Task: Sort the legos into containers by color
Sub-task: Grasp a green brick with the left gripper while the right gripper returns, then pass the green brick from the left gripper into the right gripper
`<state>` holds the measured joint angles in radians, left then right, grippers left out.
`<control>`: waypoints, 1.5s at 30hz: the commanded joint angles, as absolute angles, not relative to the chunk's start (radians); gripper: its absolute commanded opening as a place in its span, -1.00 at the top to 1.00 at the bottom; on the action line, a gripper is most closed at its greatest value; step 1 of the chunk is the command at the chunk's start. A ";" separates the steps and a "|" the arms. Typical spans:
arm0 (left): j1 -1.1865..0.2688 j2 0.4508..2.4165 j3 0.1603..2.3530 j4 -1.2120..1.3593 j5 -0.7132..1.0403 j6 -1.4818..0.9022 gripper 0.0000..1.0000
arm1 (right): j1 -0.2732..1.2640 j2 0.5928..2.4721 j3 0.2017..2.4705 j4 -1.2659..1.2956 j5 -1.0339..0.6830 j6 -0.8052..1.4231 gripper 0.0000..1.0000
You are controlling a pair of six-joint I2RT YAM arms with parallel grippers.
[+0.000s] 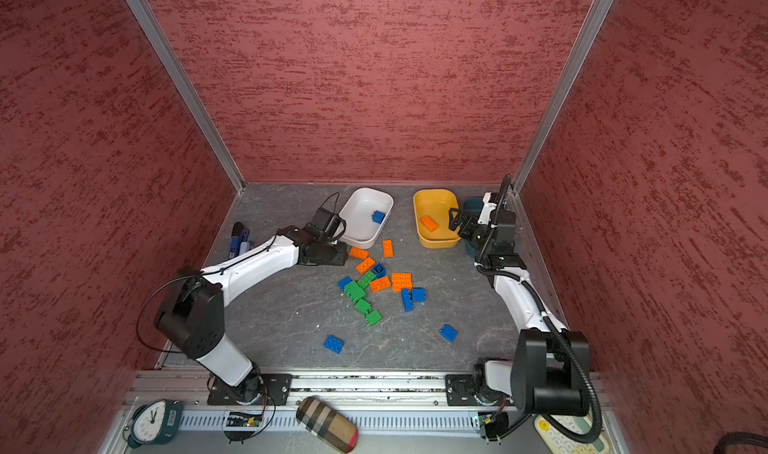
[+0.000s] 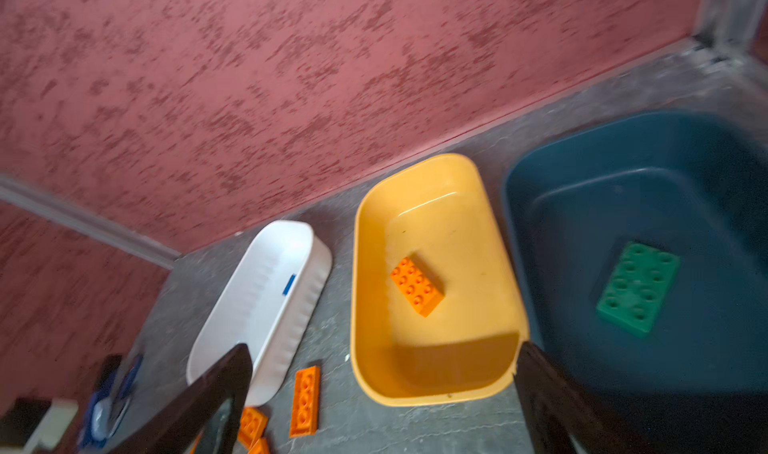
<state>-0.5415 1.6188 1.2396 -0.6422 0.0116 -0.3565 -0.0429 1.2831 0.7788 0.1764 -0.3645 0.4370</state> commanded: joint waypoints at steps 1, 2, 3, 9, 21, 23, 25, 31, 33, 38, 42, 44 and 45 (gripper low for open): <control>-0.547 1.613 1.338 -0.583 0.149 -0.476 1.00 | -0.014 1.273 0.730 0.344 -0.545 0.385 -0.98; -0.548 1.624 1.369 -0.574 0.194 -0.522 1.00 | -0.003 1.269 0.716 0.373 -0.582 0.367 -0.98; -0.547 1.632 1.394 -0.559 0.242 -0.568 1.00 | 0.011 1.266 0.706 0.396 -0.618 0.352 -0.98; -0.548 1.656 1.396 -0.241 0.404 -1.023 1.00 | 0.197 1.308 0.629 0.671 -0.554 0.402 -0.98; -0.546 1.687 1.361 -0.001 0.428 -1.511 1.00 | 0.442 1.608 0.768 1.148 -0.405 0.453 -0.80; -0.550 1.693 1.334 0.078 0.419 -1.551 1.00 | 0.455 1.639 0.801 1.154 -0.381 0.447 -0.76; -0.554 1.697 1.337 0.083 0.412 -1.550 1.00 | 0.474 1.659 0.820 1.159 -0.329 0.430 -0.68; -0.560 1.697 1.337 0.082 0.404 -1.538 1.00 | 0.486 1.697 0.880 1.054 -0.205 0.409 -0.26; -0.562 1.694 1.330 0.084 0.400 -1.537 1.00 | 0.486 1.706 0.895 1.023 -0.206 0.399 -0.15; -0.568 1.687 1.321 0.086 0.392 -1.521 1.00 | 0.486 1.722 0.940 0.946 -0.212 0.378 0.05; -0.569 1.669 1.322 0.032 0.345 -1.471 1.00 | 0.486 1.706 0.952 0.898 -0.212 0.376 0.38; -0.569 1.666 1.325 0.006 0.322 -1.445 1.00 | 0.486 1.693 0.942 0.880 -0.204 0.373 0.71; -0.570 1.666 1.327 -0.002 0.310 -1.430 1.00 | 0.486 1.685 0.933 0.871 -0.194 0.372 0.98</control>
